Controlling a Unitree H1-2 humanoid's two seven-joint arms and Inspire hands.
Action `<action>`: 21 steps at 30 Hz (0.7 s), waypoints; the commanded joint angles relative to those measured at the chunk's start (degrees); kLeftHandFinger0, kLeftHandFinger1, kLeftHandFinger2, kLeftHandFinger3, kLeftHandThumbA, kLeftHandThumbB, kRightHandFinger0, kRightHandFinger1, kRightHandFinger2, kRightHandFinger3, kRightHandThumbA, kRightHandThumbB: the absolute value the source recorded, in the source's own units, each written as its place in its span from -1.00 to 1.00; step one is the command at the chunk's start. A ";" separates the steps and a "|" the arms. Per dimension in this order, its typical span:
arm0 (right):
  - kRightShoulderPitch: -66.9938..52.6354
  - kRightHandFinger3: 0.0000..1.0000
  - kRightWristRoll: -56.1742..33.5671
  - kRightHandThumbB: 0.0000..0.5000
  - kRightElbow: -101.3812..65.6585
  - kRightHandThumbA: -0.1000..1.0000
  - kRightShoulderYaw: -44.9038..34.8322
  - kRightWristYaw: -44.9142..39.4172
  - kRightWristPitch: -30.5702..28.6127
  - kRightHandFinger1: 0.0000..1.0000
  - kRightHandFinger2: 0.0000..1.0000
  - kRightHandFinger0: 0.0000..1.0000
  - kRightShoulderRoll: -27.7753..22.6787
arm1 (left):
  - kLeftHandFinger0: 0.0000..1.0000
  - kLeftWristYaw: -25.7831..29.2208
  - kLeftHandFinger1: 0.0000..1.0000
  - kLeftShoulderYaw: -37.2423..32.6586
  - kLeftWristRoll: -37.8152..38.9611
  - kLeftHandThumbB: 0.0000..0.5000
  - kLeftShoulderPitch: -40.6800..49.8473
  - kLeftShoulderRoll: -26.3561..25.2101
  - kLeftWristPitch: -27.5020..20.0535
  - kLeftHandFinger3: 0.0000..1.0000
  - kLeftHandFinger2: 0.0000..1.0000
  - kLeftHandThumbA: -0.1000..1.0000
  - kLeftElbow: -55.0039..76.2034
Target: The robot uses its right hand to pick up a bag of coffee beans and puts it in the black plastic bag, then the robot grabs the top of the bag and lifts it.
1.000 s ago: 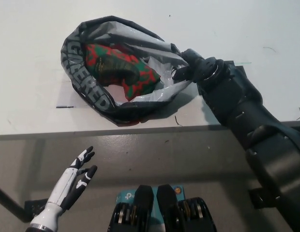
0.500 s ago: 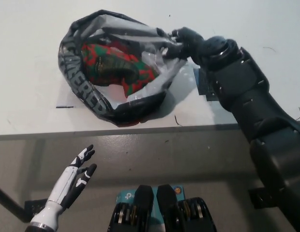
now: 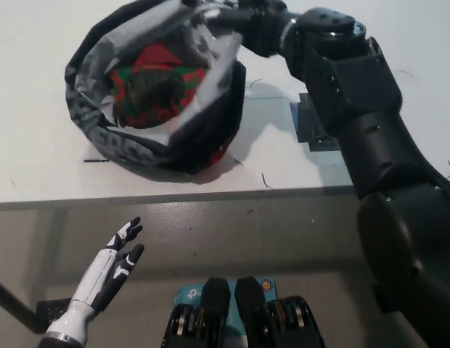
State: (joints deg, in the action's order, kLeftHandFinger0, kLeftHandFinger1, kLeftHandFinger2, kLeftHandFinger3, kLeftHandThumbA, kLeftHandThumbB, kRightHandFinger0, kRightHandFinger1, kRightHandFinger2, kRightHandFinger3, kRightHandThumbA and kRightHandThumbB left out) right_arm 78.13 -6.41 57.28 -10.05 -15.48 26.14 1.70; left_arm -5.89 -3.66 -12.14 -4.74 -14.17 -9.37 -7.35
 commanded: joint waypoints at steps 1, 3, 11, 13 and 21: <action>8.86 0.09 -9.70 -1.00 -4.75 -0.26 -1.23 -0.64 0.79 -0.67 0.05 -1.00 0.90 | 0.69 -0.44 1.00 -0.02 0.41 -0.21 -1.40 -1.42 -2.73 1.00 1.00 1.00 0.56; 9.29 0.03 -11.21 -1.00 -4.38 -0.28 -1.58 0.48 0.79 -0.82 -0.07 -1.00 1.06 | 0.69 -0.34 1.00 0.05 0.46 -0.23 -1.39 -1.32 -2.56 1.00 1.00 1.00 0.64; 10.72 0.33 -20.02 -1.00 -4.12 -0.26 -4.27 5.90 0.79 -0.90 0.02 -1.00 1.45 | 0.68 -0.23 0.99 -0.20 -0.10 -0.23 -1.59 -1.43 -2.76 1.00 1.00 1.00 0.47; 10.94 0.39 -22.89 -1.00 -4.62 -0.25 -5.80 8.27 0.79 -0.92 0.03 -1.00 1.94 | 0.71 -0.28 1.00 -0.19 0.04 -0.24 -1.53 -1.32 -2.50 1.00 1.00 1.00 0.56; 14.70 0.68 -28.70 -1.00 -8.30 -0.09 -12.28 13.05 0.79 -0.65 0.27 -1.00 3.40 | 0.69 -0.18 0.98 -0.31 -0.21 -0.23 -1.50 -1.19 -2.01 1.00 1.00 1.00 0.93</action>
State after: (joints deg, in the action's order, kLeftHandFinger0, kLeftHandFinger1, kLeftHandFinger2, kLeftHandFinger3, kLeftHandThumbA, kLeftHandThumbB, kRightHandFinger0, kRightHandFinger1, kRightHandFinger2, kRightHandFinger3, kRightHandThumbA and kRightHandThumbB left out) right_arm 82.54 -24.36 55.02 -17.37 -7.53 27.02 4.12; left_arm -5.88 -3.84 -12.10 -5.15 -14.30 -9.67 -7.65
